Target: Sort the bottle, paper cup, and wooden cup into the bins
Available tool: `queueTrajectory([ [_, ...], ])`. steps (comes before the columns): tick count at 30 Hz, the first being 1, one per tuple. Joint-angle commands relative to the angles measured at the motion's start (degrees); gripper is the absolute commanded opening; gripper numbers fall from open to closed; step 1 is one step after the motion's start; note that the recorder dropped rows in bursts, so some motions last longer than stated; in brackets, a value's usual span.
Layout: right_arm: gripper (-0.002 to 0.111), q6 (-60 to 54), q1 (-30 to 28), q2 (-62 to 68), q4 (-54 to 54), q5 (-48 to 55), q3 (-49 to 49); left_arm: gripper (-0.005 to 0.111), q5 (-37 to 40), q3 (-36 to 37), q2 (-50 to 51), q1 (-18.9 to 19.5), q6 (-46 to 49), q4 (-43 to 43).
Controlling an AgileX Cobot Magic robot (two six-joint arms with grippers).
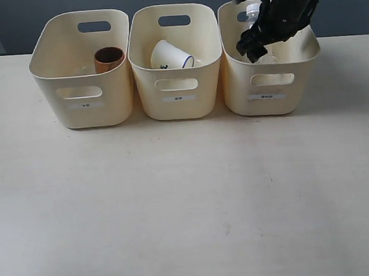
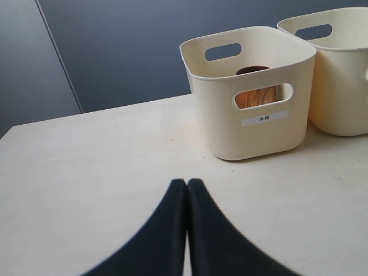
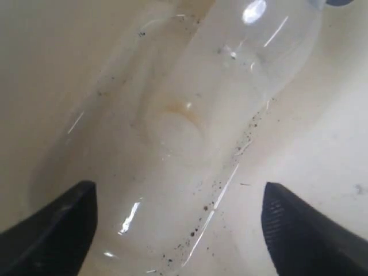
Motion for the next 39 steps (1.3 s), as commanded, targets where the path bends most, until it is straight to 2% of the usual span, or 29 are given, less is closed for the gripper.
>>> queueTrajectory([
  [1, 0.073, 0.0, -0.4, -1.6, -0.5, -1.4, 0.2, 0.0, 0.1, 0.1, -0.3, -0.2, -0.1, -0.2],
  [2, 0.072, 0.0, -0.4, -2.4, -0.5, -1.8, 0.2, 0.0, 0.1, 0.1, -0.3, -0.2, -0.1, -0.2],
  [5, 0.054, 0.9, -0.4, -5.7, -0.5, -2.0, 0.2, 0.0, 0.1, 0.1, -0.3, -0.2, -0.1, -0.2],
  [10, 0.003, 0.9, -0.4, -12.0, -0.5, 2.1, 0.2, 0.0, 0.1, 0.1, -0.3, -0.2, -0.1, -0.2],
  [11, 0.0, 0.9, -0.4, -13.4, -0.5, 3.2, 0.2, 0.0, 0.1, 0.1, -0.3, -0.2, -0.1, -0.2],
  [23, 0.0, 0.9, 0.6, -29.4, 1.5, 14.5, 1.1, 0.0, 0.1, 0.1, -0.3, -0.2, -0.1, -0.2],
  [39, -0.001, 2.4, 0.6, -63.4, 4.1, 9.3, 27.5, 0.0, 0.1, 0.1, -0.3, -0.2, -0.1, -0.2],
])
